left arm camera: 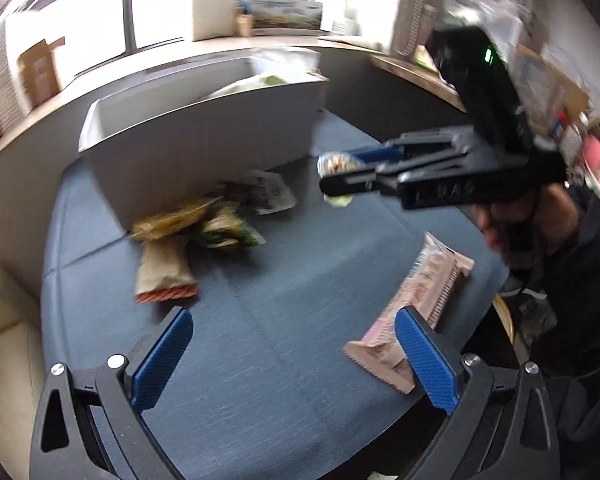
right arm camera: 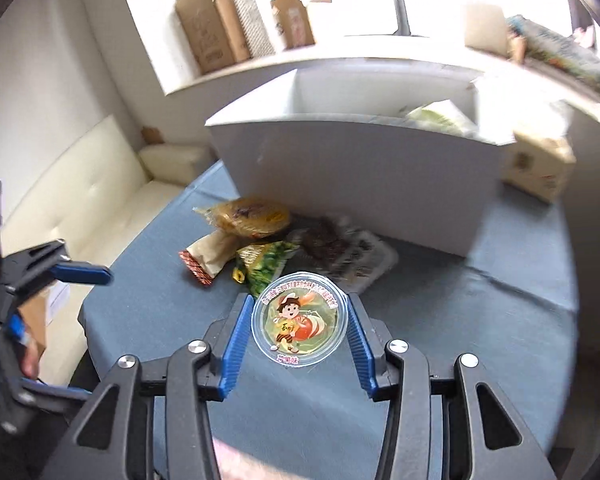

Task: Organize snacks
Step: 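Grasp a second jelly cup with the right gripper while the left gripper grasps the pink bar, then carry the jelly cup and pink bar into the white box, open both grippers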

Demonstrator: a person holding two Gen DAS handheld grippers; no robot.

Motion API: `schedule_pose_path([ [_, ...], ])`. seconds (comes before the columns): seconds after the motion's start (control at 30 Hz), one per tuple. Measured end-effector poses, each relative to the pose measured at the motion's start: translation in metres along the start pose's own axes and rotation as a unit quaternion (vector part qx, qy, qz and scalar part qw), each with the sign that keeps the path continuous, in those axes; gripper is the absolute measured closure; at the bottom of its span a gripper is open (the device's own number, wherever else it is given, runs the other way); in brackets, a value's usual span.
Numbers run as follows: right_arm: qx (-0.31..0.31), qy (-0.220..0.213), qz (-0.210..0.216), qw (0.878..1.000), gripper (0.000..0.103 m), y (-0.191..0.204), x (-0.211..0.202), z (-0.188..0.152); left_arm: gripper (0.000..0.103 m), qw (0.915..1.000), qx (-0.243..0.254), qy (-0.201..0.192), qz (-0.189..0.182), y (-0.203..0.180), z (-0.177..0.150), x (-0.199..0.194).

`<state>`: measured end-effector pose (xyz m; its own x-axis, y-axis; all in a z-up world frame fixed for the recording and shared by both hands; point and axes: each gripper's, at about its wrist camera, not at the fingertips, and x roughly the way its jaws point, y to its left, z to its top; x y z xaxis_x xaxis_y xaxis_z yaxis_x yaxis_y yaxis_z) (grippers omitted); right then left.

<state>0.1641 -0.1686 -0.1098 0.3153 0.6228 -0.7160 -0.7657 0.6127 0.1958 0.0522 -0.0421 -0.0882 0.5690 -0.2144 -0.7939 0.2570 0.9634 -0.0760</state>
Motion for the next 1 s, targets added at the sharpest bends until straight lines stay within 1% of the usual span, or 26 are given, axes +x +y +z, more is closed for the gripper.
schedule_pose_path([
  [0.07,0.013,-0.01,-0.018,1.0,0.053,-0.006,-0.025,-0.007,0.0,0.9987,0.04,0.012,-0.029,-0.021,0.004,0.014],
  [0.17,0.043,-0.026,-0.04,0.998,0.053,-0.022,-0.062,-0.015,0.0,0.9935,0.101,0.03,-0.042,-0.051,0.009,0.039],
  [0.3,0.079,-0.048,-0.07,0.993,0.053,-0.037,-0.104,-0.035,0.0,0.9843,0.154,0.054,-0.066,-0.081,0.013,0.067],
  [0.4,0.106,-0.06,-0.082,0.989,0.053,-0.047,-0.129,-0.05,0.0,0.9783,0.179,0.075,-0.072,-0.094,0.013,0.087],
  [0.47,0.122,-0.069,-0.087,0.986,0.053,-0.051,-0.144,-0.059,0.0,0.9775,0.179,0.089,-0.066,-0.098,0.013,0.1],
  [0.53,0.13,-0.077,-0.092,0.984,0.053,-0.053,-0.153,-0.067,0.001,0.9782,0.174,0.091,-0.066,-0.098,0.011,0.106],
  [0.57,0.134,-0.077,-0.092,0.984,0.053,-0.055,-0.158,-0.07,0.01,0.979,0.173,0.087,-0.064,-0.097,0.01,0.107],
  [0.6,0.136,-0.081,-0.093,0.983,0.053,-0.056,-0.161,-0.072,0.021,0.979,0.172,0.086,-0.069,-0.096,0.009,0.107],
  [0.63,0.138,-0.082,-0.091,0.983,0.053,-0.057,-0.161,-0.073,0.029,0.9782,0.17,0.087,-0.081,-0.095,0.009,0.105],
  [0.67,0.14,-0.082,-0.09,0.983,0.053,-0.057,-0.161,-0.074,0.045,0.978,0.171,0.084,-0.085,-0.094,0.009,0.103],
  [0.7,0.142,-0.084,-0.09,0.982,0.053,-0.057,-0.161,-0.075,0.054,0.9787,0.173,0.077,-0.078,-0.093,0.008,0.098],
  [0.77,0.146,-0.084,-0.084,0.982,0.053,-0.057,-0.157,-0.074,0.057,0.98,0.176,0.069,-0.062,-0.092,0.008,0.094],
  [0.87,0.143,-0.083,-0.075,0.983,0.053,-0.05,-0.148,-0.071,0.06,0.9843,0.155,0.064,-0.055,-0.081,0.012,0.088],
  [1.0,0.133,-0.078,-0.064,0.986,0.053,-0.039,-0.137,-0.064,0.062,0.992,0.112,0.032,-0.049,-0.058,0.021,0.069],
])
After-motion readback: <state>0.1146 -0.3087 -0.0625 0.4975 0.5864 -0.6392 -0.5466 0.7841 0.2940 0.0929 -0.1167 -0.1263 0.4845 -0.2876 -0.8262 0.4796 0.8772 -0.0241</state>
